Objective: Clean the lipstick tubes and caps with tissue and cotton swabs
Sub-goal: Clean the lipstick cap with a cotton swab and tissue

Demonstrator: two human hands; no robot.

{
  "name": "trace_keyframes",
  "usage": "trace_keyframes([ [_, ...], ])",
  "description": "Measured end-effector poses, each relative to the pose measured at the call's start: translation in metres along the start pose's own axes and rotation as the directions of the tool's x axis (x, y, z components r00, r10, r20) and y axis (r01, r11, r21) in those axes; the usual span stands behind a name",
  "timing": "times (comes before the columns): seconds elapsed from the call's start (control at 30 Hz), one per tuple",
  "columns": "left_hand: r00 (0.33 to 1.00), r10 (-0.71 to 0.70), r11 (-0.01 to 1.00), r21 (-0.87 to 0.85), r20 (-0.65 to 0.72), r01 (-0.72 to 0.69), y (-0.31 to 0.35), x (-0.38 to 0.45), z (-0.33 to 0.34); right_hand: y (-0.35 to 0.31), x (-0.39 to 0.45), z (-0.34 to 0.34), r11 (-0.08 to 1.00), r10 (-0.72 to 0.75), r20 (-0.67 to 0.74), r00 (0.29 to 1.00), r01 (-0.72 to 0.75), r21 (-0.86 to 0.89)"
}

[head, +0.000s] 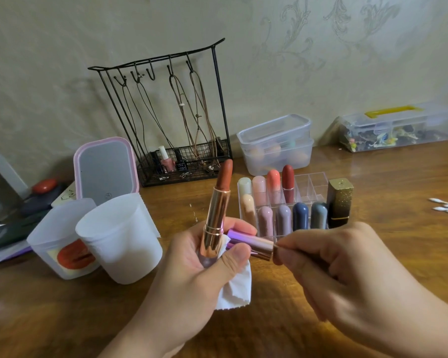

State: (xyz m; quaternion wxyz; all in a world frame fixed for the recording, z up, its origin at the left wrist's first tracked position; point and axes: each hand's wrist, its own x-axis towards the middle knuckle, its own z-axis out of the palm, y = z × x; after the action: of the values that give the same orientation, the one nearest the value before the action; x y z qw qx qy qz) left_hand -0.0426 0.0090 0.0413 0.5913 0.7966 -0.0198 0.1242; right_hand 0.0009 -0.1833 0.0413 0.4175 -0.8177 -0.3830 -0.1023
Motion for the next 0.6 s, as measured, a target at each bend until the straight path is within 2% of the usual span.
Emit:
trace_keyframes([
  [0.13,1.000,-0.008,1.000,-0.002,-0.011,0.008,0.001,-0.001,0.000,0.001,0.001,0.001,0.996,-0.056,0.076,0.996,0.061,-0.059],
  [0.27,0.999,-0.032,0.999,0.005,-0.012,0.032,0.001,0.000,0.001,0.002,0.001,-0.001,0.999,-0.033,0.038,0.999,0.033,-0.004],
  [0.33,0.999,-0.049,0.999,-0.015,-0.010,0.049,0.003,-0.001,0.001,0.003,0.001,0.000,0.996,-0.041,0.067,0.997,0.046,-0.071],
  [0.4,0.998,-0.067,0.994,-0.090,0.003,0.067,0.003,-0.001,0.003,0.003,0.001,-0.001,0.992,-0.075,0.079,0.994,0.083,-0.097],
  [0.43,0.996,-0.093,0.978,-0.187,0.011,0.093,0.001,0.000,0.003,0.002,0.001,-0.001,0.992,-0.087,0.058,0.994,0.092,-0.083],
  [0.47,0.991,-0.132,0.937,-0.321,0.028,0.134,0.000,0.001,0.001,0.003,0.000,-0.001,0.992,-0.099,0.010,0.995,0.100,-0.072],
  [0.53,0.977,-0.173,0.785,-0.582,0.123,0.212,-0.003,0.003,-0.004,0.002,-0.001,0.004,0.992,-0.110,-0.120,0.987,0.102,-0.075],
  [0.6,0.961,-0.161,0.621,-0.734,0.225,0.276,-0.005,0.006,-0.009,-0.004,-0.002,0.003,0.996,-0.092,-0.198,0.976,0.086,-0.039],
])
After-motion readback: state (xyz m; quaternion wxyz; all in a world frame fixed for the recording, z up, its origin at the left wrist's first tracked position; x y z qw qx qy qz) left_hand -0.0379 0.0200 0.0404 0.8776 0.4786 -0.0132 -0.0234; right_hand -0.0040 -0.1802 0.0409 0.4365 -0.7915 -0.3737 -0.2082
